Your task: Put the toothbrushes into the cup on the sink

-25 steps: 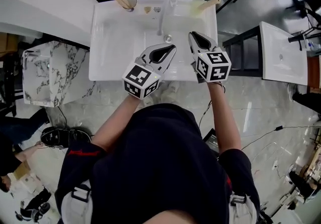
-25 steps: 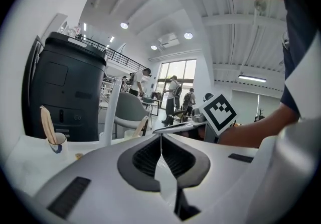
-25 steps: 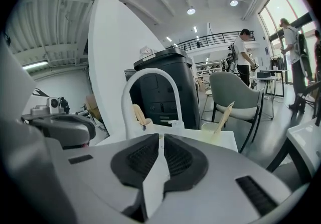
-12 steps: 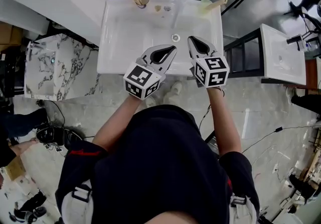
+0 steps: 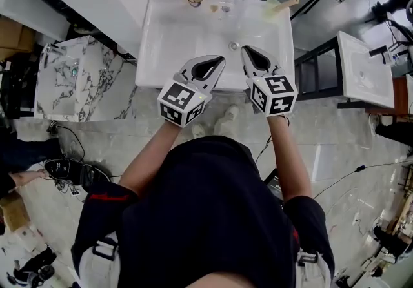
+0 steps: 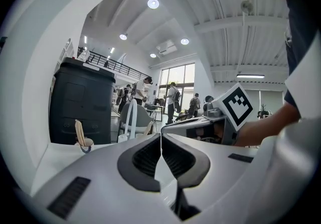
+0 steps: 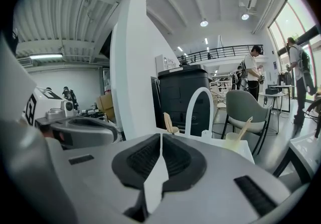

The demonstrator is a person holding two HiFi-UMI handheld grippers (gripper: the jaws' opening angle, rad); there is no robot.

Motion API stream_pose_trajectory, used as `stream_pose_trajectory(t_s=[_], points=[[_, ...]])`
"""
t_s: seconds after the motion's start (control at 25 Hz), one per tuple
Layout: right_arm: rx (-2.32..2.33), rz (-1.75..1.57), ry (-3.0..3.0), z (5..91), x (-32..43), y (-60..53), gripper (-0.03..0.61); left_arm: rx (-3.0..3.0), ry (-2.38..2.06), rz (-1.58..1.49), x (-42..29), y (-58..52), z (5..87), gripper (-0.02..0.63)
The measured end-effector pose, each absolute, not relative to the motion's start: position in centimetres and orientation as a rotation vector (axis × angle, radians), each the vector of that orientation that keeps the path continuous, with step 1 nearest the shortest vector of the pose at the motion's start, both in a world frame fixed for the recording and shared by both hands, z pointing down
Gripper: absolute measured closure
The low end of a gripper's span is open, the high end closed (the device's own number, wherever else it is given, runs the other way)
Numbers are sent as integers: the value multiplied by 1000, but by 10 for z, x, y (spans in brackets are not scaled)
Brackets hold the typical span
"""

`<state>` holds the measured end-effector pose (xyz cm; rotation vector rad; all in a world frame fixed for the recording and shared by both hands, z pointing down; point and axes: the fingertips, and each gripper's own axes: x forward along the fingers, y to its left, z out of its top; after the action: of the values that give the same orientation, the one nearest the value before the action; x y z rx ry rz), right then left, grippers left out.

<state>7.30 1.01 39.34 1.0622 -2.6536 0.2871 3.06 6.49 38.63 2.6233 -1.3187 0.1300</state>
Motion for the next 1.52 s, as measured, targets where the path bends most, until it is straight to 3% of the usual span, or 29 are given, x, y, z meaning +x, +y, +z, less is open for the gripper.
stream_pose_trajectory(t_s=[0.72,1.52], points=[[986,226,-2726,372,45,46,543,2588,-1475,84,-8,79,371,595],[903,235,-2784,358,84,62,545,2574,-1524,121,39,87,361,595]])
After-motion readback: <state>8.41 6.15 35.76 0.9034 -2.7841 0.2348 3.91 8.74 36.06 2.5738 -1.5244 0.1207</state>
